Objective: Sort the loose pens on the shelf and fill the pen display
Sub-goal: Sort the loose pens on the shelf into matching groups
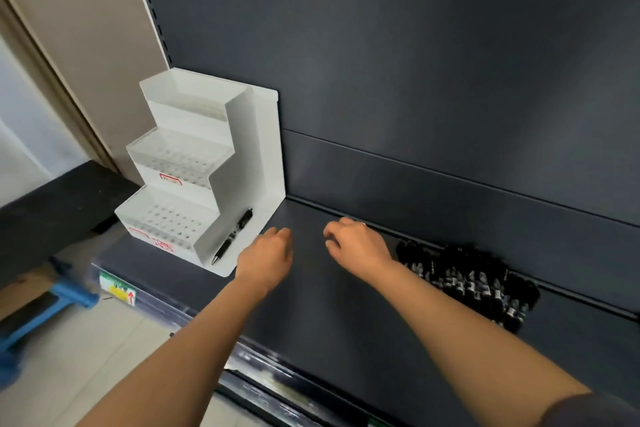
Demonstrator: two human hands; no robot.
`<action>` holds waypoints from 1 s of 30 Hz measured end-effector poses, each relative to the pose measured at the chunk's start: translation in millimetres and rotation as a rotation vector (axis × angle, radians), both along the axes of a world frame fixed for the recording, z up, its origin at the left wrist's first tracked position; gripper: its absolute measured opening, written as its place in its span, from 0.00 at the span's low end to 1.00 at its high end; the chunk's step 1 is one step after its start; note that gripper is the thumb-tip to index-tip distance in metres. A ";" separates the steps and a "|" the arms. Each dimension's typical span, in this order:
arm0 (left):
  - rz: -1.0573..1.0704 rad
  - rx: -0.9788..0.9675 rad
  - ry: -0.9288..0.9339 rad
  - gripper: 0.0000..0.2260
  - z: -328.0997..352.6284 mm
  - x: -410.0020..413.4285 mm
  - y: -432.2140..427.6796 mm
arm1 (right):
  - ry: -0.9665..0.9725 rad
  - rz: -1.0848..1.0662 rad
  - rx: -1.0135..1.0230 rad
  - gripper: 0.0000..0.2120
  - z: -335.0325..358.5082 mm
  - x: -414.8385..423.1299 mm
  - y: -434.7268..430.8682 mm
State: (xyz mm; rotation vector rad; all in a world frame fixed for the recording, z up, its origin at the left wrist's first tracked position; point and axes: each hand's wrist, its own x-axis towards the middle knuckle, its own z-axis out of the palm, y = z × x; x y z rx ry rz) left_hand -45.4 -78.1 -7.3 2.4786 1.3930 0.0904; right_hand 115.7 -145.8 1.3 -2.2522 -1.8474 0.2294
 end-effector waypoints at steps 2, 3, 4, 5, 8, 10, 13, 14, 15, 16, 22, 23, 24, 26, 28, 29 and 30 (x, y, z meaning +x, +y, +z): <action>0.025 -0.013 0.026 0.09 -4.0 1.0 7.3 | 0.017 0.016 -0.016 0.11 -3.8 2.5 13.1; 0.035 -0.003 0.047 0.11 -4.7 1.5 12.4 | 0.027 0.027 -0.024 0.11 -5.6 4.2 20.7; 0.045 0.014 0.075 0.12 -5.2 1.3 17.0 | 0.035 0.036 -0.027 0.11 -6.9 5.1 27.5; 0.057 0.033 0.109 0.13 -6.1 0.6 21.4 | 0.041 0.045 -0.027 0.11 -7.8 5.4 33.2; 0.115 0.038 0.211 0.16 -13.8 -6.4 34.7 | 0.064 0.066 -0.045 0.11 -14.2 1.4 48.2; 0.140 0.011 0.264 0.16 -20.8 -10.9 39.6 | 0.080 0.074 -0.076 0.11 -20.0 -2.0 51.8; 0.144 -0.026 0.298 0.16 -25.9 -11.6 52.8 | 0.096 0.054 -0.081 0.11 -22.9 -0.5 63.5; 0.141 -0.038 0.304 0.16 -26.8 -12.1 57.0 | 0.102 0.042 -0.080 0.12 -23.4 -0.2 67.4; 0.136 -0.046 0.315 0.17 -27.7 -12.8 60.6 | 0.109 0.032 -0.083 0.12 -23.9 -0.8 69.8; 0.124 -0.047 0.329 0.17 -28.4 -13.5 65.2 | 0.113 0.020 -0.088 0.12 -25.2 -2.1 72.1; 0.014 -0.037 0.356 0.21 -29.1 -13.7 83.1 | 0.108 -0.047 -0.124 0.12 -29.6 -11.0 81.1; -0.006 -0.056 0.344 0.21 -30.2 -15.1 86.5 | 0.115 -0.059 -0.125 0.12 -29.6 -13.8 82.1; -0.021 -0.076 0.328 0.22 -31.1 -16.1 88.8 | 0.121 -0.065 -0.127 0.12 -29.5 -16.3 82.5; -0.061 -0.116 0.279 0.22 -30.1 -10.3 90.2 | 0.121 -0.092 -0.130 0.12 -28.8 -17.3 80.3; -0.130 -0.145 0.223 0.22 -26.2 5.6 85.8 | 0.112 -0.137 -0.137 0.13 -27.2 -12.7 73.6; -0.172 -0.152 0.198 0.21 -24.2 16.2 82.1 | 0.108 -0.163 -0.142 0.13 -26.2 -9.2 68.6; -0.207 -0.155 0.176 0.20 -21.7 26.4 78.0 | 0.105 -0.184 -0.145 0.13 -25.4 -5.5 63.5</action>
